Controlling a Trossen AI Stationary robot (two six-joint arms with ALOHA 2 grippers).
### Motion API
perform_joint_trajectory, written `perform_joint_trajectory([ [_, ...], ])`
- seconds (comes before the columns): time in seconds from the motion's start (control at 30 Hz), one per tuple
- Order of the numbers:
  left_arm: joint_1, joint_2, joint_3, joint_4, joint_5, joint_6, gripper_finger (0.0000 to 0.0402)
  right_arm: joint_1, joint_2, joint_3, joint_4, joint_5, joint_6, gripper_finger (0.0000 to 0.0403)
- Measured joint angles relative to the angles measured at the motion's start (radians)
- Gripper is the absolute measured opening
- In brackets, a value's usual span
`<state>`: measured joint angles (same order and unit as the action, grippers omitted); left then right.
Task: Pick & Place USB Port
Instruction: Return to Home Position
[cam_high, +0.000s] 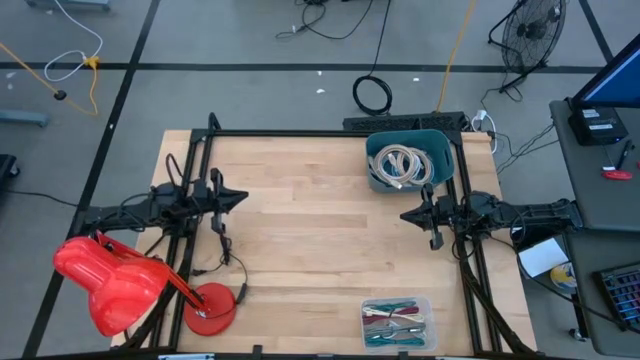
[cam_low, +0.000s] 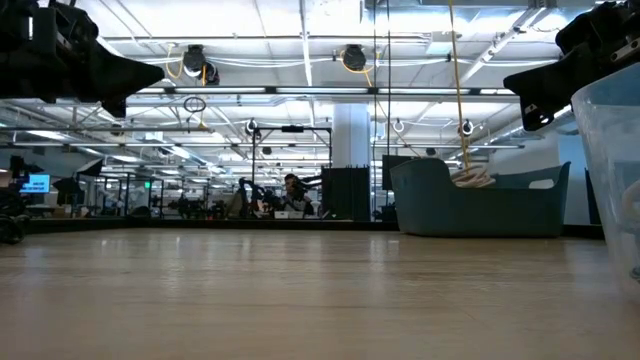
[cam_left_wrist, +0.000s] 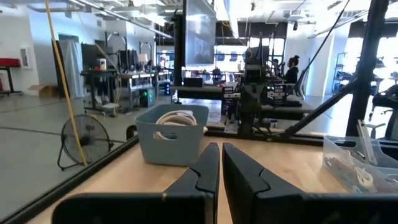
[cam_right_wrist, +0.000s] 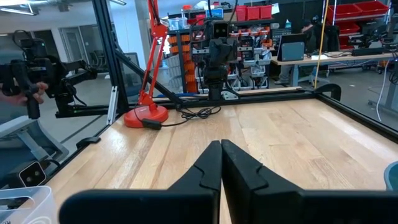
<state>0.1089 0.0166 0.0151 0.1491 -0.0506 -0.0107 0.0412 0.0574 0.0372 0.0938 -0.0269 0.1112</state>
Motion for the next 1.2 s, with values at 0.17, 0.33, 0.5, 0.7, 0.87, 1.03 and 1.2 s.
perform_joint_trajectory([
  [0.17, 0.0, 0.0, 0.0, -0.025, 0.0, 0.001, 0.0021, 0.0, 0.0, 0.0, 0.0, 0.0, 0.0, 0.0],
  [0.33, 0.0, 0.008, 0.004, -0.139, 0.007, -0.052, 0.0021, 0.0, 0.0, 0.0, 0.0, 0.0, 0.0, 0.0],
  [0.5, 0.0, 0.035, 0.006, -0.145, 0.024, -0.072, 0.0021, 0.0, 0.0, 0.0, 0.0, 0.0, 0.0, 0.0],
  [0.7, 0.0, 0.052, 0.006, -0.141, 0.024, -0.078, 0.0021, 0.0, 0.0, 0.0, 0.0, 0.0, 0.0, 0.0],
  [0.87, 0.0, 0.051, 0.005, -0.139, 0.023, -0.078, 0.0021, 0.0, 0.0, 0.0, 0.0, 0.0, 0.0, 0.0],
  [1.03, 0.0, 0.051, 0.005, -0.139, 0.023, -0.079, 0.0021, 0.0, 0.0, 0.0, 0.0, 0.0, 0.0, 0.0],
  [1.2, 0.0, 0.051, 0.005, -0.138, 0.023, -0.079, 0.0021, 0.0, 0.0, 0.0, 0.0, 0.0, 0.0, 0.0],
])
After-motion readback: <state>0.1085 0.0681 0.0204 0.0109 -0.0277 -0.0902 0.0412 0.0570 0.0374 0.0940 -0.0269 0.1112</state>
